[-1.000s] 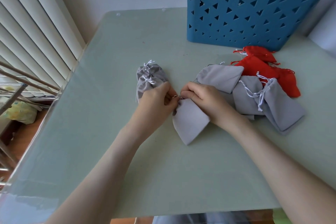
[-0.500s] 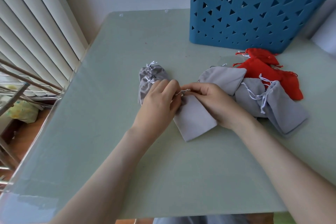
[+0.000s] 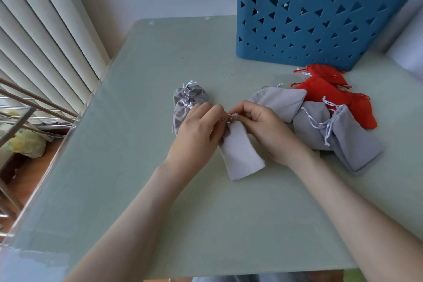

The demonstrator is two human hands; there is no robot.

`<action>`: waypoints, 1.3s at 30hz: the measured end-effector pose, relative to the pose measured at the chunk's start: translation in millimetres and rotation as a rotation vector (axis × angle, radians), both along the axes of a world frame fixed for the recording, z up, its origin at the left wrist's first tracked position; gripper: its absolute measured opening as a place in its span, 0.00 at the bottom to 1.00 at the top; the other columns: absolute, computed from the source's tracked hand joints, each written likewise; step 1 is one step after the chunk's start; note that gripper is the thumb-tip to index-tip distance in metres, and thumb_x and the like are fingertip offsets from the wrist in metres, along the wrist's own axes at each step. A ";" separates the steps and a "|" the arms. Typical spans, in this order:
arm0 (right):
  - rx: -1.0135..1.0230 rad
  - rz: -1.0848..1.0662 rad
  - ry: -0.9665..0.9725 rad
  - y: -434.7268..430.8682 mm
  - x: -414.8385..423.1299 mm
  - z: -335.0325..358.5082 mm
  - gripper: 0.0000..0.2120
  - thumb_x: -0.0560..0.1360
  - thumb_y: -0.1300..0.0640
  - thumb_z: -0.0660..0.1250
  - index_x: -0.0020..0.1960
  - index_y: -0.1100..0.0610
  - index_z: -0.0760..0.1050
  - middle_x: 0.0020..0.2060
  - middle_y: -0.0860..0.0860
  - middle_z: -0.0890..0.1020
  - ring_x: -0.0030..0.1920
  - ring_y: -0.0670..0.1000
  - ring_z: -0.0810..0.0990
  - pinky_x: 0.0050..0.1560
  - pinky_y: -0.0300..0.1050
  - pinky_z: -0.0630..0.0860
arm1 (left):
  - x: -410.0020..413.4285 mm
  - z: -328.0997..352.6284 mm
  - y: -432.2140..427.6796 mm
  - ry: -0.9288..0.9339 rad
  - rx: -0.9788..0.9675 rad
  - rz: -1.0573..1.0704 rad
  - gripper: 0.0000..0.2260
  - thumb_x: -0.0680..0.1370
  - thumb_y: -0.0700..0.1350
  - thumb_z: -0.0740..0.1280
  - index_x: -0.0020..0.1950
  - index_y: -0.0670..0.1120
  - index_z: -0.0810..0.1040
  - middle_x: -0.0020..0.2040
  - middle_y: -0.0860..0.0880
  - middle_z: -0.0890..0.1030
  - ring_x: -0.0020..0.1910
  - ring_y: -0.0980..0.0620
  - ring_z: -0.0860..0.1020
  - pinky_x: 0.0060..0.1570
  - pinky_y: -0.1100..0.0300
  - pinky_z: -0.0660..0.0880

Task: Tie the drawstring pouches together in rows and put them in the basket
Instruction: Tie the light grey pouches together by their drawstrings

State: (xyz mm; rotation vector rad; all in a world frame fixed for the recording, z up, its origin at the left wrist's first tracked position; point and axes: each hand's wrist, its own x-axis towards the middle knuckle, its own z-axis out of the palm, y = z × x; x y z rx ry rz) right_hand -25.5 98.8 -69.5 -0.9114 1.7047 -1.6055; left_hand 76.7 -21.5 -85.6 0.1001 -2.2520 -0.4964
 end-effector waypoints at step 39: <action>-0.045 0.123 -0.194 6.9 0.1 14.0 0.18 0.69 0.65 0.65 0.58 0.54 0.71 0.30 0.45 0.76 0.30 0.44 0.70 0.29 0.35 0.62 | 6.8 19.5 0.7 -0.179 0.866 -0.052 0.17 0.80 0.56 0.55 0.48 0.45 0.76 0.46 0.48 0.80 0.41 0.59 0.75 0.43 0.67 0.71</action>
